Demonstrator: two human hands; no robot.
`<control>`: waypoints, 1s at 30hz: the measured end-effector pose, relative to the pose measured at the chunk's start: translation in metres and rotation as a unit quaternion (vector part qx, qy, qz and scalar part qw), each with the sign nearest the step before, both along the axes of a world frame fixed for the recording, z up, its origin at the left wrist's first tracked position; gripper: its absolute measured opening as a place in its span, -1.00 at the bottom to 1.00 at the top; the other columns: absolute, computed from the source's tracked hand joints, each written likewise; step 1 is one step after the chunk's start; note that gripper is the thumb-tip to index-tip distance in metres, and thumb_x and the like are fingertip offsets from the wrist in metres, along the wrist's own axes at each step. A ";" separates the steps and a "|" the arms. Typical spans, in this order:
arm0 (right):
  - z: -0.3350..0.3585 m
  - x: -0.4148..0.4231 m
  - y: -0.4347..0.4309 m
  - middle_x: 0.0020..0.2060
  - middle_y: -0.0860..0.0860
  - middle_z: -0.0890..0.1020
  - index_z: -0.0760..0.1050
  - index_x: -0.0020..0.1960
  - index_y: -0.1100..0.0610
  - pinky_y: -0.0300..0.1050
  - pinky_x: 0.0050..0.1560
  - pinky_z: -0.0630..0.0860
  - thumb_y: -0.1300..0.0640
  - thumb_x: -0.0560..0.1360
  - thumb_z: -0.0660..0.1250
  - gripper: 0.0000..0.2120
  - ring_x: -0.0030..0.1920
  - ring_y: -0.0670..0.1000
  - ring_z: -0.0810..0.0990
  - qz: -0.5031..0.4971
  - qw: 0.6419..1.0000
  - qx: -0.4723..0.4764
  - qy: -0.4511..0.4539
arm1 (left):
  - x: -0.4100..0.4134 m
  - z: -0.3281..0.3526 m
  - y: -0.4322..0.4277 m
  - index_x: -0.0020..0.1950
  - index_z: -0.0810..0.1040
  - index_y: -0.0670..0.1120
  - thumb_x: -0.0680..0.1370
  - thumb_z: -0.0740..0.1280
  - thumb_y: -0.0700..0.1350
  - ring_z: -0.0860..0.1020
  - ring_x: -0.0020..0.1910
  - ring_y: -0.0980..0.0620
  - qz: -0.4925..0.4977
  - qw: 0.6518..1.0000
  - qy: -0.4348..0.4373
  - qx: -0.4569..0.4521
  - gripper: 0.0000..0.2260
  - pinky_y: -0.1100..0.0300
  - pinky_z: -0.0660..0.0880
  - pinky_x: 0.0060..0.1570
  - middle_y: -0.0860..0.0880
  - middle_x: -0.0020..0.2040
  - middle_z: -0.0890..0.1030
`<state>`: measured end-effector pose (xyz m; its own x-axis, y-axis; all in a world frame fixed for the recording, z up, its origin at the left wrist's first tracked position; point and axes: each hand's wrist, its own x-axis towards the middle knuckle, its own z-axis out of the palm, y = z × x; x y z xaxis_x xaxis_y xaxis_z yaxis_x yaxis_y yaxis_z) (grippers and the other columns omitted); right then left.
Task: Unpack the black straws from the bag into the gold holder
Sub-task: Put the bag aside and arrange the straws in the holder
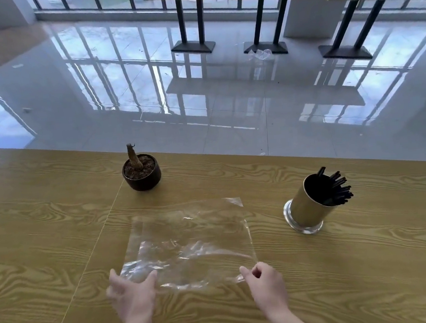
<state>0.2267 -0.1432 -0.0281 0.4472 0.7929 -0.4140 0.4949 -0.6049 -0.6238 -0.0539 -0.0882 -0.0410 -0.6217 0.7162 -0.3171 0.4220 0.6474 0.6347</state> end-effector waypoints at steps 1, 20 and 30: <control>-0.001 0.003 -0.003 -0.42 -0.08 0.59 0.42 -0.34 0.02 -0.09 -0.31 0.43 -0.12 0.47 0.45 -0.65 -0.32 -0.03 0.56 0.040 0.997 0.043 -0.055 | 0.001 0.003 -0.004 0.56 0.10 -0.04 0.35 0.60 0.01 0.24 0.44 -0.25 -0.040 0.997 0.060 0.016 -0.07 -0.31 0.37 0.30 -0.28 0.49 0.22; 0.018 0.055 0.003 0.21 -0.11 0.59 0.53 0.32 0.01 -0.27 0.23 0.42 -0.04 0.57 0.35 -0.65 0.21 -0.08 0.50 0.135 0.974 0.114 -0.140 | 0.120 0.036 0.030 0.51 0.36 0.09 0.55 0.28 0.15 0.37 0.46 0.00 -0.492 0.834 0.247 0.040 -0.48 0.05 0.36 0.35 0.02 0.46 0.42; 0.051 0.175 0.015 0.03 -0.14 0.60 0.40 0.40 0.11 -0.05 0.09 0.54 0.08 0.45 0.54 -0.41 0.03 -0.03 0.61 -0.194 0.969 0.139 0.057 | 0.236 0.073 0.054 0.53 0.33 0.05 0.50 0.37 0.04 0.42 0.35 -0.01 -0.598 0.790 0.110 0.077 -0.41 0.09 0.40 0.31 0.02 0.36 0.45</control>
